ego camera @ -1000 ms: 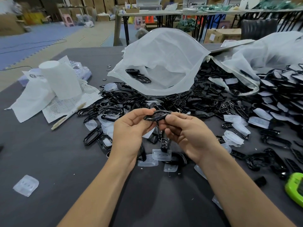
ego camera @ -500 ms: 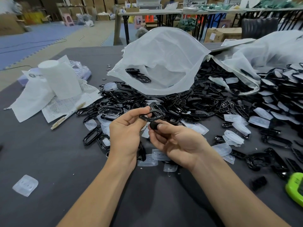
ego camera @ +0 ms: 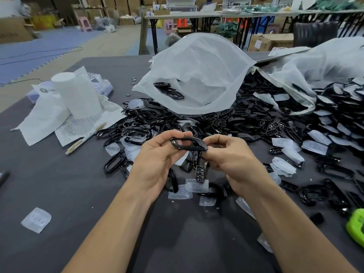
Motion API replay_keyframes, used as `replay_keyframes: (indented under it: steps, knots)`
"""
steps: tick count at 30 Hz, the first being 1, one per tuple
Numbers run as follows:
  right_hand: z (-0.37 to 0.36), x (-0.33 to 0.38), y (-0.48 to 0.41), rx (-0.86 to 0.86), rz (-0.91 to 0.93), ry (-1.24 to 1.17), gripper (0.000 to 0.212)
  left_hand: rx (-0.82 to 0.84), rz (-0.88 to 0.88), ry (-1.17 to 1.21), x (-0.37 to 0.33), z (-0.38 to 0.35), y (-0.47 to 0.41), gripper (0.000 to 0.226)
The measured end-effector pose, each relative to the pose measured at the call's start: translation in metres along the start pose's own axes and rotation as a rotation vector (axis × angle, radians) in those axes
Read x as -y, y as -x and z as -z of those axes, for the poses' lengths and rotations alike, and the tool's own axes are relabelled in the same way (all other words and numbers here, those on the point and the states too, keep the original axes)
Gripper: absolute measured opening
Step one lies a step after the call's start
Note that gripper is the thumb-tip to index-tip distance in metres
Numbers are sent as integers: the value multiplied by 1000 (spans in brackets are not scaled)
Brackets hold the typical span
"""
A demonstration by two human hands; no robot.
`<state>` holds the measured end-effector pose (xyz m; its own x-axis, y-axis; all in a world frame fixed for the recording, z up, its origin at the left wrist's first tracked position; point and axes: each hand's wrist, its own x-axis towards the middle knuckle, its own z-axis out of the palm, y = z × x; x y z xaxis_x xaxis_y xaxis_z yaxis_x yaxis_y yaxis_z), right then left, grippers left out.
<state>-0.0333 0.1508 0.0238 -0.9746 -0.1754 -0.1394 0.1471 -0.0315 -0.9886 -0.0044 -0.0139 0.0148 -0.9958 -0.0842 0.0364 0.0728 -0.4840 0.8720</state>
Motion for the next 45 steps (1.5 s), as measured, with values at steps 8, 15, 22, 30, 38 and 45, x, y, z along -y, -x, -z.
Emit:
replay_keyframes:
  steps: [8,15,22,30,38,45]
  knots:
    - [5,7,2,213,-67,-65,25,183,23,-119,-1,9,-1,23]
    - [2,3,1,111,-103,-166,24,288,74,-241,-3,11,4,24]
    - [2,7,2,109,-105,-102,35,107,-44,-465,3,10,1,26]
    - [-4,3,2,-143,65,-214,20,-219,81,-318,9,-1,3,25]
    - [-7,-4,-1,-197,185,-114,32,-166,-24,-279,11,-6,6,23]
    - [-7,-2,5,108,-83,-150,33,-201,-47,-335,9,0,4,25]
